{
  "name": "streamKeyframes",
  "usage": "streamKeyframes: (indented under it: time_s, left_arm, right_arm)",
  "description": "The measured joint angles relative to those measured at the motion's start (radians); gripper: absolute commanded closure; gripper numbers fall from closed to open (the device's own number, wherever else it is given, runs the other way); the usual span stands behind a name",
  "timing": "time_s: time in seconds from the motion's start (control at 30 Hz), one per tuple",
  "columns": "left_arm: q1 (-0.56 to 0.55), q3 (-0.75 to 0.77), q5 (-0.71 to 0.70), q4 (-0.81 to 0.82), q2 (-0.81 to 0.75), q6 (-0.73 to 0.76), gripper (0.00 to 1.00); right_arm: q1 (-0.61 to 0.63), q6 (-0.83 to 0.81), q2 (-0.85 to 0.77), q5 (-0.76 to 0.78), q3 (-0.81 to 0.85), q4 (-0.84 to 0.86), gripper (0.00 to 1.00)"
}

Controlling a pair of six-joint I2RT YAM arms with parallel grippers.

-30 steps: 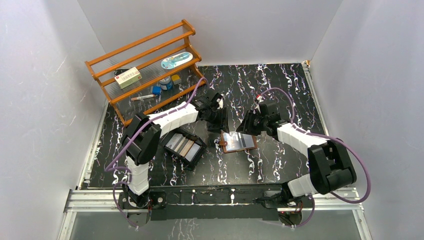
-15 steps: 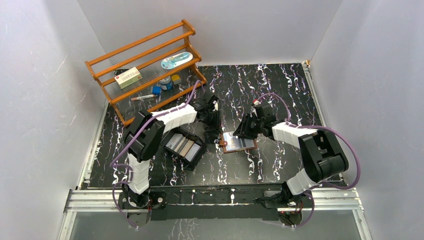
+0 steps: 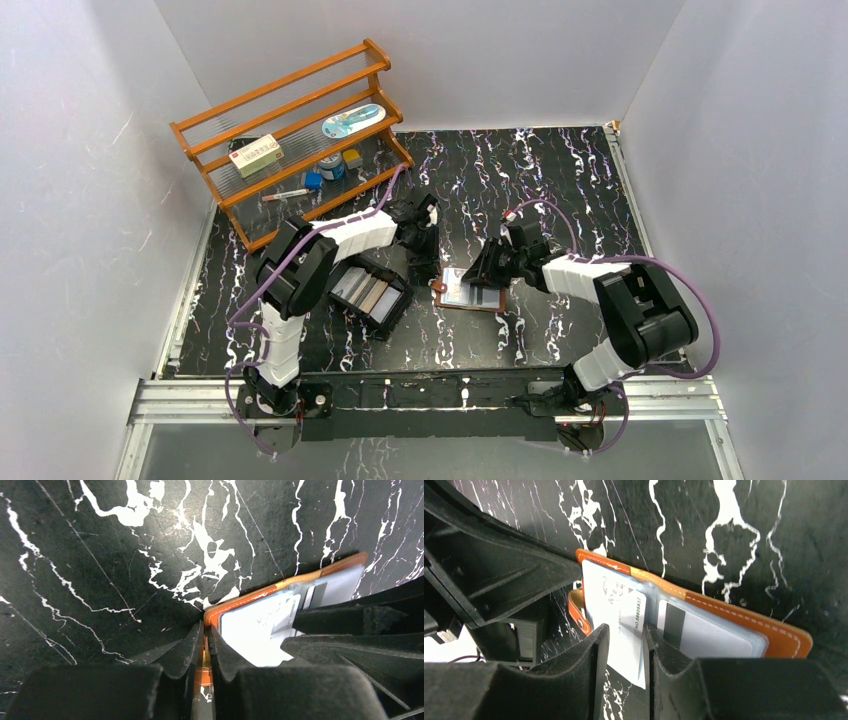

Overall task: Put the credit cards into the card holder
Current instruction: Turn over the card slot in the card holder.

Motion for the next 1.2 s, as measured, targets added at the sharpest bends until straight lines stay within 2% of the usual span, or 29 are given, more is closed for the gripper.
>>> streamKeyframes:
  time_s: [0.1, 0.23, 0.3, 0.57, 0.67, 0.87, 1.2]
  left_arm:
    - [0.000, 0.004, 0.013, 0.002, 0.004, 0.008, 0.89]
    - [-0.001, 0.028, 0.029, -0.009, 0.015, 0.013, 0.73]
    - [-0.001, 0.043, 0.043, -0.019, 0.015, 0.018, 0.69]
    - [-0.009, 0.084, 0.136, -0.032, 0.008, 0.016, 0.65]
    - [-0.027, 0.085, 0.151, -0.033, 0.008, 0.012, 0.61]
    - [-0.050, 0.085, 0.172, -0.034, 0.008, 0.005, 0.59]
    - [-0.049, 0.066, 0.125, -0.030, 0.008, 0.016, 0.56]
  right_arm:
    - [0.002, 0.017, -0.029, -0.006, -0.028, -0.002, 0.63]
    - [0.006, 0.009, -0.075, 0.023, -0.030, -0.053, 0.62]
    - [0.006, 0.000, -0.101, 0.046, -0.027, -0.089, 0.62]
    - [0.006, -0.025, -0.168, 0.124, -0.009, -0.216, 0.64]
    - [0.006, -0.031, -0.172, 0.142, -0.009, -0.232, 0.68]
    - [0.006, -0.038, -0.171, 0.151, -0.010, -0.242, 0.69]
    - [0.006, -0.034, -0.171, 0.147, -0.034, -0.230, 0.71]
